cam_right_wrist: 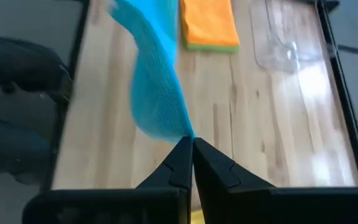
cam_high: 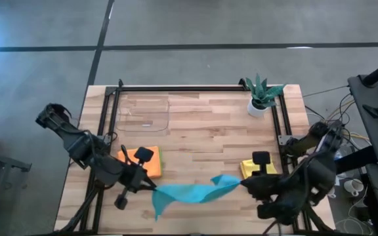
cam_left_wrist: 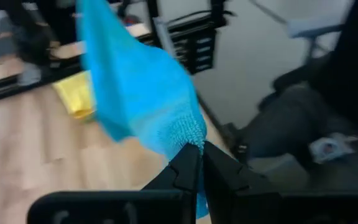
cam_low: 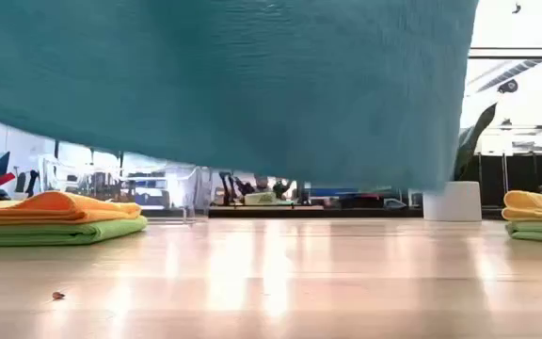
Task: Fold microfiber towels
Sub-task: Fold the blue microfiber cloth
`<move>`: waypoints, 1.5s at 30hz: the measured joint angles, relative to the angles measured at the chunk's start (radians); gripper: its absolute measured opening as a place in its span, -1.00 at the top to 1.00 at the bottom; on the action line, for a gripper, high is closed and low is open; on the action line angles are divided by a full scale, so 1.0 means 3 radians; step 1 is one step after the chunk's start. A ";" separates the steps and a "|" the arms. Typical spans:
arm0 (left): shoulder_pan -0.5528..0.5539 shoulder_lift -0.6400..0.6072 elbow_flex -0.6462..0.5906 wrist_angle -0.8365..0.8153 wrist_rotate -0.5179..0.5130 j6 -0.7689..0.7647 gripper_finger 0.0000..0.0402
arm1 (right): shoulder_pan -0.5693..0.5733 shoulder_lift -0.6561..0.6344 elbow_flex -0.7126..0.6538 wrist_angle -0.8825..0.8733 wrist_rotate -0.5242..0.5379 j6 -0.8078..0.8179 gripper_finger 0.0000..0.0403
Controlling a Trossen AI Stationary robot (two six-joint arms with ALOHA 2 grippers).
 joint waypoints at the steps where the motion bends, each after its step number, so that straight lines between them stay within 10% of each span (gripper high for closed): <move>1: -0.0005 -0.0010 0.0000 -0.0002 0.0099 -0.0007 0.99 | 0.0009 -0.0003 0.0078 0.0001 -0.0013 -0.0033 0.96; 8: -0.0183 -0.0017 -0.0015 0.0133 0.0489 -0.0081 0.99 | 0.0147 -0.0004 0.0384 0.0008 -0.0598 0.0128 0.96; 14: -0.0145 -0.0103 -0.0147 0.0130 0.0337 -0.0002 0.99 | 0.0035 -0.0004 0.0287 0.0001 -0.0374 -0.0085 0.96; 33: 0.1087 -0.0299 -0.1837 0.0213 0.0211 -0.0617 1.00 | -0.1994 -0.0065 -0.2261 0.0533 0.0038 -0.0610 0.96; 45: 0.1103 -0.0317 -0.2013 0.0411 0.0285 -0.0802 1.00 | -0.2159 -0.0068 -0.2749 0.1477 -0.0177 -0.1154 0.96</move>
